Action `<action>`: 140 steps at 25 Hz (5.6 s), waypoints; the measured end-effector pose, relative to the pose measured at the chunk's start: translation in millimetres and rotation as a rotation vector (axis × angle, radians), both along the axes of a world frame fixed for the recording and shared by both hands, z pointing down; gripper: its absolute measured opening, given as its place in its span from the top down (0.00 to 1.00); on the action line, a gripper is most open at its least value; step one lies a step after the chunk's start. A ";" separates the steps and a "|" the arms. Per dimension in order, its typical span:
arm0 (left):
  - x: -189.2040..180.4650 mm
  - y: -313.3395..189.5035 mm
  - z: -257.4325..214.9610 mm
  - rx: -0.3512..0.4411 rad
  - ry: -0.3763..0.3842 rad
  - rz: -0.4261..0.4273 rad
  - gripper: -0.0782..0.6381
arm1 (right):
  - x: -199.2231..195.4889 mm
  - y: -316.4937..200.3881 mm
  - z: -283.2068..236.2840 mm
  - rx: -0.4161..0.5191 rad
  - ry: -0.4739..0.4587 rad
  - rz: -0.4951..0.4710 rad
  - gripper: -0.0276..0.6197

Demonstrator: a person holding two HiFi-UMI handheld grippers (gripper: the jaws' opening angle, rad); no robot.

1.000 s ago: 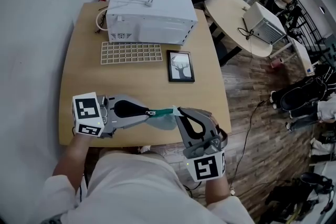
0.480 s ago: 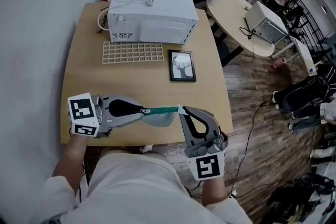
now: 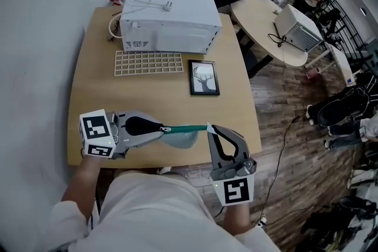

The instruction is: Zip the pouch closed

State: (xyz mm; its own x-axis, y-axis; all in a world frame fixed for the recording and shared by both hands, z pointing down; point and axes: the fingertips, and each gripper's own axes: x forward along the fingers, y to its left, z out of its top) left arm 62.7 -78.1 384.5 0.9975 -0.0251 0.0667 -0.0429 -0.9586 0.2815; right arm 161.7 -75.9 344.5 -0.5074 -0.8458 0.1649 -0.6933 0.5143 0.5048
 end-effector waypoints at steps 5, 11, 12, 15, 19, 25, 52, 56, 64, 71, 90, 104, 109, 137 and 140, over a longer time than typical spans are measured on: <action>-2.4 -0.8 4.6 -0.024 0.008 -0.017 0.83 | 7.7 -2.5 5.6 -0.036 -0.009 0.031 0.94; -18.2 -3.3 8.2 -0.045 0.011 -0.052 0.83 | 5.5 -9.8 8.8 -0.057 -0.030 0.055 0.94; -22.1 -3.8 8.5 -0.047 0.010 -0.057 0.83 | 5.4 -10.4 7.5 -0.053 -0.036 0.057 0.94; -32.4 -5.3 10.6 -0.050 0.001 -0.081 0.83 | 5.4 -13.1 8.7 -0.077 -0.033 0.064 0.94; -49.5 -6.6 10.9 -0.068 0.010 -0.123 0.83 | -3.9 -21.1 1.9 -0.064 -0.026 0.039 0.94; -73.2 -7.0 7.0 -0.062 0.015 -0.169 0.83 | -27.5 -27.1 -1.6 -0.064 -0.018 -0.002 0.94; -103.3 -4.6 22.2 -0.089 0.037 -0.113 0.83 | -43.0 -20.4 12.8 -0.111 0.019 0.089 0.94; -98.8 -6.7 25.3 -0.093 0.028 -0.078 0.83 | -38.1 -15.4 15.8 -0.119 -0.004 0.130 0.94; -89.6 -22.2 40.0 -0.040 -0.002 -0.101 0.83 | -42.3 -13.9 10.4 -0.115 -0.047 0.145 0.94; -89.4 -33.2 44.3 -0.025 0.008 -0.123 0.82 | -45.8 -22.4 9.0 -0.111 -0.064 0.175 0.93; -148.7 -76.7 18.3 0.111 0.036 -0.518 0.87 | 0.0 -38.2 -1.4 -0.065 -0.177 0.281 0.92; -233.8 -61.5 -49.0 0.342 0.035 -0.930 0.87 | 34.0 -48.6 -9.4 -0.076 -0.326 0.297 0.92; -260.3 -53.2 -57.6 0.340 0.042 -1.030 0.87 | 43.4 -48.2 -19.6 -0.061 -0.348 0.303 0.92; -255.2 -60.1 -73.9 0.383 0.054 -1.033 0.87 | 40.8 -49.3 -42.3 -0.014 -0.350 0.302 0.92; -257.0 -62.4 -71.3 0.377 0.065 -1.033 0.87 | 30.3 -51.7 -45.2 -0.010 -0.337 0.277 0.92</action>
State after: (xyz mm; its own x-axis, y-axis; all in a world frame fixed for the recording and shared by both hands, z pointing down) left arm -194.3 -140.5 313.2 0.4854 -0.8571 -0.1722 -0.8693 -0.4942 0.0091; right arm 192.0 -127.5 299.3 -0.2886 -0.9567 0.0375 -0.9308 0.2895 0.2231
